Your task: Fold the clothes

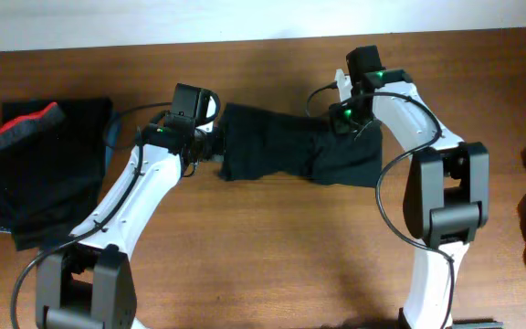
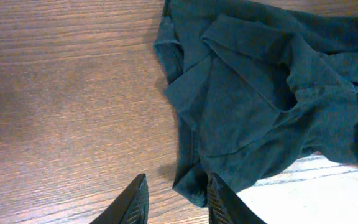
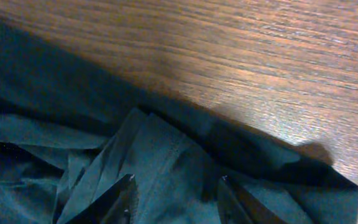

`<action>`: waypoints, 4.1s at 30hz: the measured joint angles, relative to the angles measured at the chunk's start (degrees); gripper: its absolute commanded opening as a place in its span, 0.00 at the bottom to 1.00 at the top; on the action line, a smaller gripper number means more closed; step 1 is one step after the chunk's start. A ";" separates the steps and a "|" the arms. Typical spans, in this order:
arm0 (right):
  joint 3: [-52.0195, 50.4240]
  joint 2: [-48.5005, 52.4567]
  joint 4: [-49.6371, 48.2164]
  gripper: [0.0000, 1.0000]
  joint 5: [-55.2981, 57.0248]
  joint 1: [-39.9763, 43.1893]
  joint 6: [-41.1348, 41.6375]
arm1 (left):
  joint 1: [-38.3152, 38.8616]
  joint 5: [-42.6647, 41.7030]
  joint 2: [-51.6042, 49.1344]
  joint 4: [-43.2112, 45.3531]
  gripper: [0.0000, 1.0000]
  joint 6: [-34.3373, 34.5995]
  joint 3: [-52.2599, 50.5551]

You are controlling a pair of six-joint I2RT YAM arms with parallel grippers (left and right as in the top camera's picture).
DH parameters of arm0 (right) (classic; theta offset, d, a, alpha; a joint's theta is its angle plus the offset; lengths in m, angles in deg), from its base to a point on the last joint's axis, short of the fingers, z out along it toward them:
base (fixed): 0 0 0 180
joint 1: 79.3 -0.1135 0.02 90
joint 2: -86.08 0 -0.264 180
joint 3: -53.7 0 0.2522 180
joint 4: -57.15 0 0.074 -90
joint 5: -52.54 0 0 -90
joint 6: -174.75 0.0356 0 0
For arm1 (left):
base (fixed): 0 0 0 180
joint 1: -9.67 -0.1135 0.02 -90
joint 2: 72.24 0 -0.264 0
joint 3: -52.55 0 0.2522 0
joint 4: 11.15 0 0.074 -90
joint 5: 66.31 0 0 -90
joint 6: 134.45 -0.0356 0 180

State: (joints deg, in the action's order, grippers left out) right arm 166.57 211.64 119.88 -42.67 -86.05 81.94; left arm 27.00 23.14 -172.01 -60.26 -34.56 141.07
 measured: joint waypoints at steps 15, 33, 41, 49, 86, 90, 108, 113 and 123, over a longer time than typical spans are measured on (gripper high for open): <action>0.00 3.04 -1.29 0.45 -0.20 -2.69 0.00 | 0.00 0.00 0.00 0.00 0.31 0.00 0.00; 0.00 3.04 -1.29 0.12 -0.20 -2.69 0.02 | 0.00 0.00 0.00 -0.02 0.31 0.02 0.00; 0.46 3.04 -1.05 0.13 -0.20 -2.69 0.04 | 0.00 0.00 0.00 -0.04 0.31 0.02 0.00; 1.20 3.04 -2.99 0.14 -2.82 -2.69 0.02 | 0.00 0.00 0.00 -0.04 0.31 0.00 0.00; 8.68 2.97 6.84 0.63 -7.58 -2.82 -0.15 | 0.00 0.00 0.00 -0.04 0.31 0.00 0.00; 8.09 2.97 6.19 0.59 -7.56 -3.15 -0.13 | 0.00 0.00 0.00 -0.04 0.31 0.00 0.00; 5.40 2.99 2.78 0.08 -8.04 -3.43 1.16 | 0.00 0.00 0.00 -0.04 0.31 0.02 0.00; 7.23 2.99 0.92 0.08 -8.46 -3.43 1.53 | 0.00 0.00 0.00 -0.04 0.31 0.00 0.00; 7.23 2.99 0.24 0.31 -8.46 -6.84 2.19 | 0.00 0.00 0.00 -0.04 0.31 0.00 0.00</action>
State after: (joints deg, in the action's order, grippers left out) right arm 173.81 214.64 120.12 -51.13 -92.89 84.13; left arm 27.00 23.14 -172.01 -60.31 -34.56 141.07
